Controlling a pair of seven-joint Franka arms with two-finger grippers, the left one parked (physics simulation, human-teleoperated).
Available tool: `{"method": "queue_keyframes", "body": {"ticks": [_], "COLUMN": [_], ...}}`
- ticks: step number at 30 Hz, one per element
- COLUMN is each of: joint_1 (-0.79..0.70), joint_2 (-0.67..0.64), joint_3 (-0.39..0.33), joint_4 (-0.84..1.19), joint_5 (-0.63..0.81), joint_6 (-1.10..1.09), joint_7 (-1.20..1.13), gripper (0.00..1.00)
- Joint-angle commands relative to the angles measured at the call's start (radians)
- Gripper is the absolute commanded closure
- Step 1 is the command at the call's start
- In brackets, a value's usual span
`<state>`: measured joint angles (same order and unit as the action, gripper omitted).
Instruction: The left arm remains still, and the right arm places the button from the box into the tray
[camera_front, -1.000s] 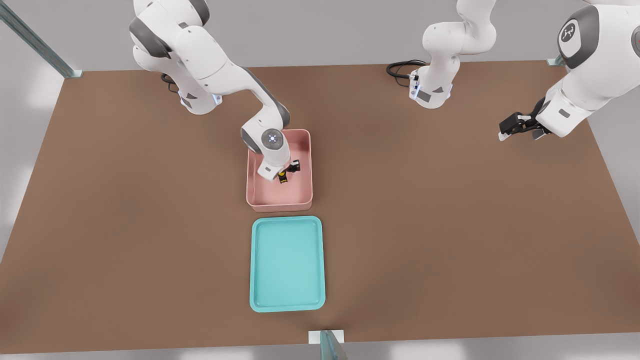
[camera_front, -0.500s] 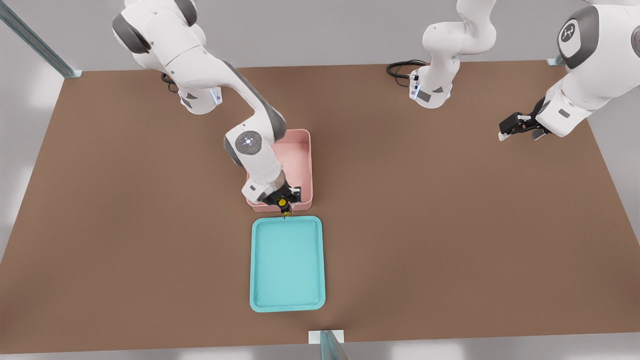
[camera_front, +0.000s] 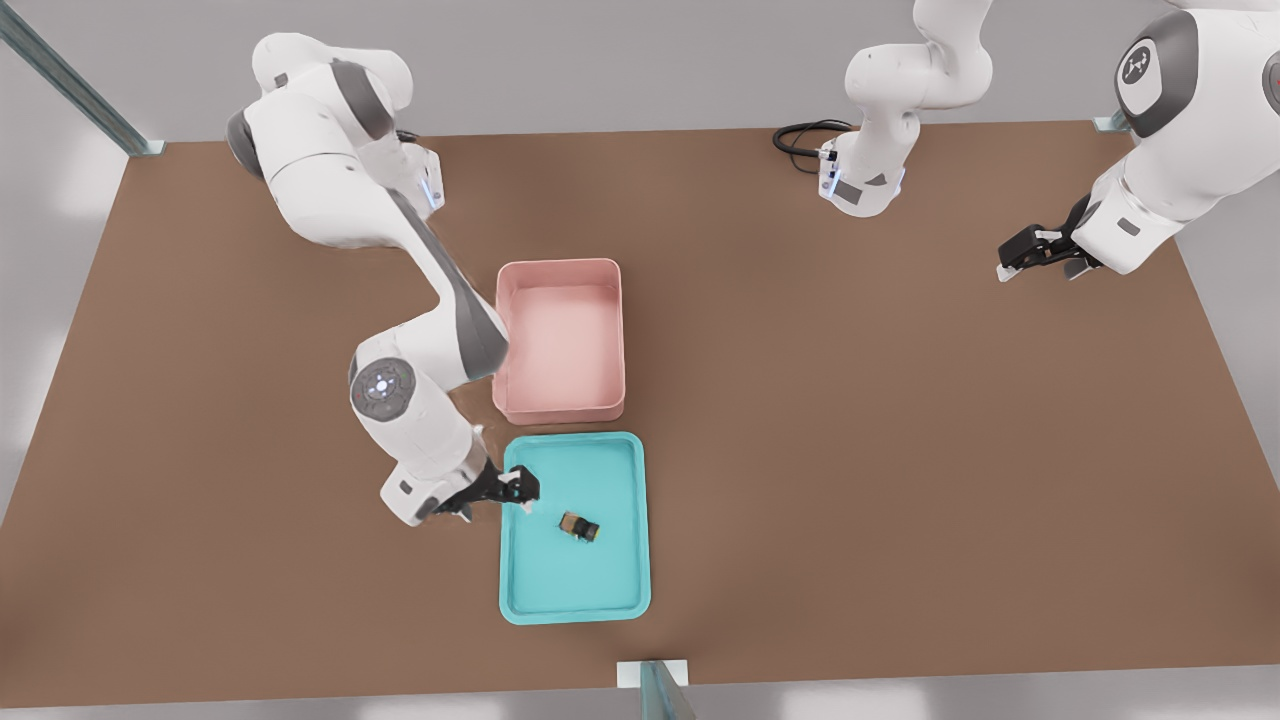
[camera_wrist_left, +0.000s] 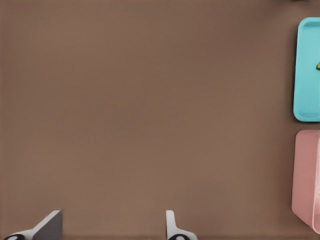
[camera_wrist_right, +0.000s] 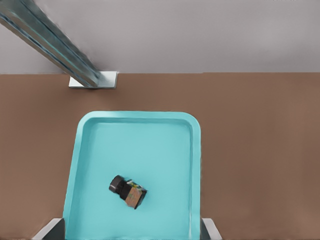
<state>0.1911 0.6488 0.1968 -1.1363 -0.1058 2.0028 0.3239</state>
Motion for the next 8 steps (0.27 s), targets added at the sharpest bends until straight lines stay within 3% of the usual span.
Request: {"method": "queue_keyframes", "body": {"ticks": [1, 3, 4, 8], "joint_1": [-0.050, -0.059, -0.067, -0.082], "joint_2": [-0.120, -0.388, -0.471, -0.503], "joint_3": [-0.020, -0.194, -0.194, -0.194], "joint_4": [-0.003, -0.134, -0.244, -0.269], "joint_5": [-0.221, 0.028, 0.031, 0.035], "joint_6": [-0.676, -0.700, -0.693, -0.690], "joint_7": [-0.519, -0.488, -0.480, -0.477], "gripper": [0.00, 0.00, 0.00, 0.00]}}
